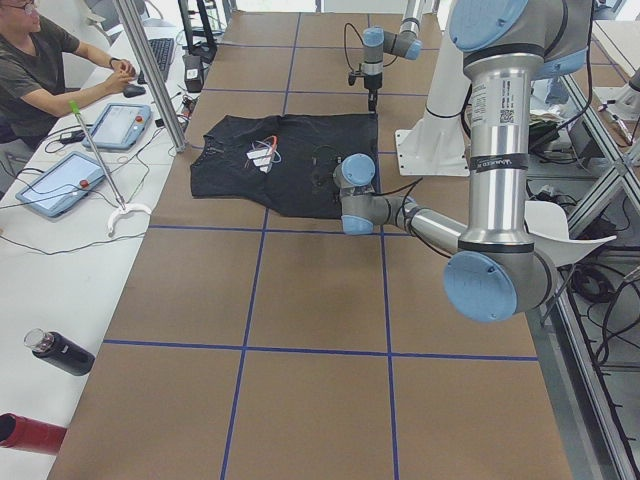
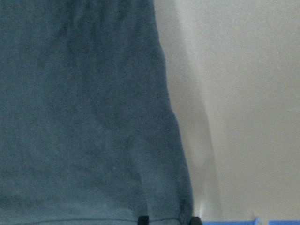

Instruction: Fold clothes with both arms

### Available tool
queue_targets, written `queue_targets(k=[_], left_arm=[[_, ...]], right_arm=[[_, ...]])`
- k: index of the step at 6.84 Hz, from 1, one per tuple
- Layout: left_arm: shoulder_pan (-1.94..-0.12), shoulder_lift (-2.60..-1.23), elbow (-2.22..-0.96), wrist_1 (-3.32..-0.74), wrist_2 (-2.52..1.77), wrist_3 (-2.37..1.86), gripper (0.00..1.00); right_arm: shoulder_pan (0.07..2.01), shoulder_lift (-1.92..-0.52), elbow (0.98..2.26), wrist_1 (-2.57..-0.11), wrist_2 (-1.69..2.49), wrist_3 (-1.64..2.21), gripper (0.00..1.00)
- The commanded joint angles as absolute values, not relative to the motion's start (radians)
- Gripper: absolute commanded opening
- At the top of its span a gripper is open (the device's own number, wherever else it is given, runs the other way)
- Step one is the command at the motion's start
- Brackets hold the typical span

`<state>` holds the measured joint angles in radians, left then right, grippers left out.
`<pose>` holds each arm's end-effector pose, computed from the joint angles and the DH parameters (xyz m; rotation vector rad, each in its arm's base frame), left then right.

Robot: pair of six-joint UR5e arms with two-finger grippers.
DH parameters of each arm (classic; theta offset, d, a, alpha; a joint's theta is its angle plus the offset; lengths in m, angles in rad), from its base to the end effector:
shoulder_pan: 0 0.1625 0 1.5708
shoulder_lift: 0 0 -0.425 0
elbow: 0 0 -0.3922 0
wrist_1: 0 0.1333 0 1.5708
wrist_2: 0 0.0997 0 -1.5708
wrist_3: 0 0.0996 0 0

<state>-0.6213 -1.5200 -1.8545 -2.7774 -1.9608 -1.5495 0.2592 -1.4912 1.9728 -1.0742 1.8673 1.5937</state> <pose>0.3221 -0.3479 0.4096 0.1446 1.4456 -0.2103 -0.4721 -0.2330 0.3750 -0.1560 -0.9957 0.1128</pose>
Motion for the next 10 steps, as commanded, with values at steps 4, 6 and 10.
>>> queue_targets(k=[4,6,10], left_arm=[[-0.621,-1.520,-1.855,-2.778,-1.965,-1.549,1.00],[-0.621,-1.522,-1.855,-2.777,-1.965,-1.549,1.00],[-0.621,-1.522,-1.855,-2.777,-1.967,-1.549,1.00]], right_arm=[[0.259,-1.493,1.974,-1.078,1.871,1.594,0.42],[0.261,-1.496,1.971,-1.081,1.871,1.594,0.44],[0.261,-1.499,1.971,-1.081,1.871,1.594,0.14]])
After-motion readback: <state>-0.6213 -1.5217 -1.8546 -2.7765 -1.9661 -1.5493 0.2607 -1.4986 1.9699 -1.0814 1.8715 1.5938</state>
